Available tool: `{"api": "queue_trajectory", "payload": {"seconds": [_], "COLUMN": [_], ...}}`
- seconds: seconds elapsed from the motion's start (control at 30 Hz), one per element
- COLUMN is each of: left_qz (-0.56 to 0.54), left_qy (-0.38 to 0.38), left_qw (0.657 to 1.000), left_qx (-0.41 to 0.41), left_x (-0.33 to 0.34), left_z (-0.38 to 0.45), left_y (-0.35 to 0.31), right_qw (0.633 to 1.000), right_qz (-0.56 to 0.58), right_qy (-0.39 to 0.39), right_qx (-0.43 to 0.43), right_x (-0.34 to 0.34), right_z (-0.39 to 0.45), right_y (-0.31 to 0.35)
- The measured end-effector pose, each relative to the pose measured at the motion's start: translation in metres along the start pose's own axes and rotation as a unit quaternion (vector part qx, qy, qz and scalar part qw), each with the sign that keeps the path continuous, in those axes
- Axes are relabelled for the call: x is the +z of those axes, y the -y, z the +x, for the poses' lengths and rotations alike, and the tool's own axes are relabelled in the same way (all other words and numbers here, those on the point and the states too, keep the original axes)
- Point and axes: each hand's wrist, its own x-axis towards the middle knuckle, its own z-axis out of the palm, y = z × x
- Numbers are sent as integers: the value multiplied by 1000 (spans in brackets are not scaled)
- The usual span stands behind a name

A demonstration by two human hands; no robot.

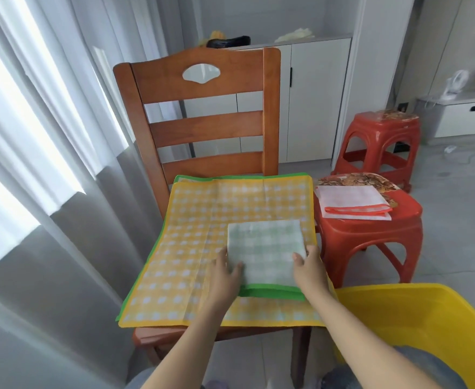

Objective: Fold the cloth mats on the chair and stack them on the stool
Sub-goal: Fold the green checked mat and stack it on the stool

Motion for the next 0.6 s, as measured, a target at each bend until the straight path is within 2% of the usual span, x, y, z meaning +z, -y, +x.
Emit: {"api": "queue_trajectory", "payload": {"seconds": [0.17, 0.27, 0.37, 0.6], "left_qz": [-25, 7, 55, 90], "left_qy": [37, 45, 70, 154], "left_qw": [996, 988, 979, 967], "left_qx": [73, 145, 182, 182], "left_x": [36, 68, 97, 179], "left_z": [13, 32, 52, 121], "left_y": [-47, -72, -92, -134], "right_qw": [996, 993, 990, 987], "right_qz": [10, 3, -12, -75], "right_qy": [-20, -35, -53, -67], "right_qx": [-90, -113, -129, -128], "right_x": [-43, -73, -99, -157], "right_z": [26, 48, 77, 177], "right_y": [-4, -5, -7, -16]}}
